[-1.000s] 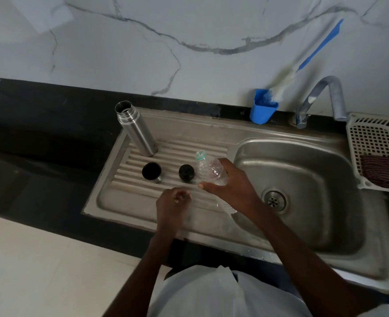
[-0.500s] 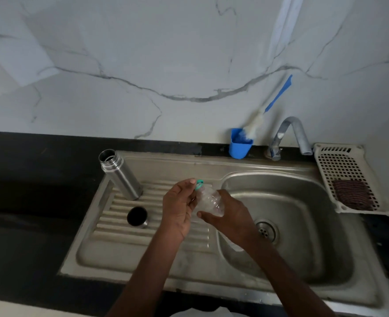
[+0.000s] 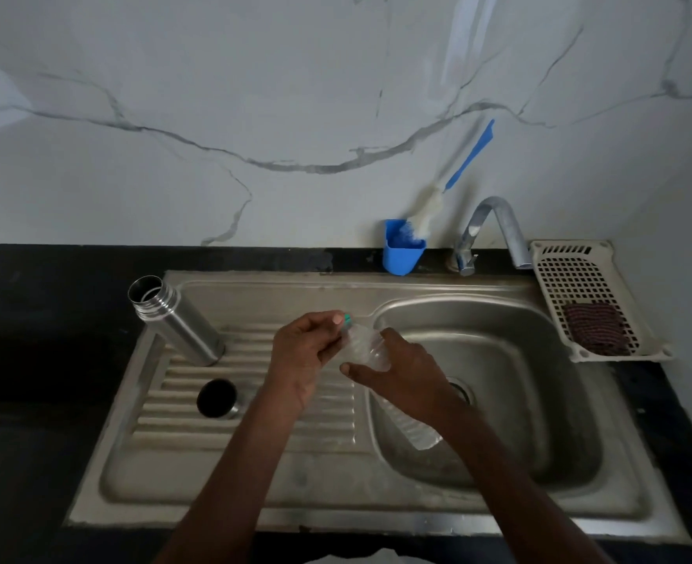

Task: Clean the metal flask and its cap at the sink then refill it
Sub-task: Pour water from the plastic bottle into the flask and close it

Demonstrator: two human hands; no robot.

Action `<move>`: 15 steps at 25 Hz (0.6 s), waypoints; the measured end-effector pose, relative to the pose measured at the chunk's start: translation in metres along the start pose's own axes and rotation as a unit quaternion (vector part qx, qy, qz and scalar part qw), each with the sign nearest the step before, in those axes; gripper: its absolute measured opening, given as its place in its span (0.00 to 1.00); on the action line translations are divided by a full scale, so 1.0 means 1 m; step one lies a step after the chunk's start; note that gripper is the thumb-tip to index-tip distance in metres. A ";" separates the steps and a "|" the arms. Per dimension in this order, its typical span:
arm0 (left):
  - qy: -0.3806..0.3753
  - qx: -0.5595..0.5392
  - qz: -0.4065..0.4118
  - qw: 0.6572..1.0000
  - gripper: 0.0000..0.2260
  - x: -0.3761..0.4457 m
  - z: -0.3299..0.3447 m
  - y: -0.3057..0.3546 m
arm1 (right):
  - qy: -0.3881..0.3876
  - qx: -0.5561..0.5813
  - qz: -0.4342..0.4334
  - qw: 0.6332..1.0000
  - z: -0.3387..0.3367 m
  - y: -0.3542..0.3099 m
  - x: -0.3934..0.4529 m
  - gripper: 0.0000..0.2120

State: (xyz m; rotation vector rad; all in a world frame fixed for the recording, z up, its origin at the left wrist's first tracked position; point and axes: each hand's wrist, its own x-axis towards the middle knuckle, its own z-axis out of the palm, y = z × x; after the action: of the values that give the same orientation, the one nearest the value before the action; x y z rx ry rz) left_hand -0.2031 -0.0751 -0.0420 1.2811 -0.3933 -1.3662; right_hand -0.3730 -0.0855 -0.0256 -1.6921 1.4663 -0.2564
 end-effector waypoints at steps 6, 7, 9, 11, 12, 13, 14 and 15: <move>-0.177 -0.079 -0.044 0.980 0.18 0.030 0.005 0.030 | -0.393 0.639 0.029 0.660 0.005 -0.002 0.021 0.33; -0.202 -0.103 -0.051 0.973 0.12 0.036 0.008 0.031 | -0.412 0.663 0.005 0.626 0.016 -0.003 0.028 0.35; -0.269 -0.152 -0.035 0.950 0.04 0.047 0.012 0.032 | -0.440 0.675 -0.018 0.592 0.029 -0.006 0.038 0.37; -0.291 -0.142 0.002 0.946 0.02 0.064 0.008 0.032 | -0.434 0.678 -0.012 0.594 0.026 -0.012 0.048 0.38; -0.265 -0.114 0.011 0.957 0.04 0.075 0.003 0.032 | -0.408 0.670 0.001 0.621 0.020 -0.012 0.055 0.39; -0.217 -0.066 0.018 0.974 0.07 0.089 -0.003 0.031 | -0.363 0.651 0.021 0.666 0.012 -0.013 0.063 0.38; -0.162 0.016 0.032 0.986 0.10 0.103 -0.010 0.029 | -0.292 0.601 0.037 0.743 0.003 -0.015 0.073 0.35; -0.103 0.150 0.057 0.982 0.11 0.119 -0.020 0.027 | -0.214 0.512 0.039 0.831 -0.006 -0.022 0.084 0.31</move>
State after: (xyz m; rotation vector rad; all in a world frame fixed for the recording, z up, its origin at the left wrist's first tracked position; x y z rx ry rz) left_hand -0.1420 -0.1751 -0.0797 1.3386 -0.8295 -1.3818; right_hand -0.3364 -0.1637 -0.0371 -0.7270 0.7843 -0.4751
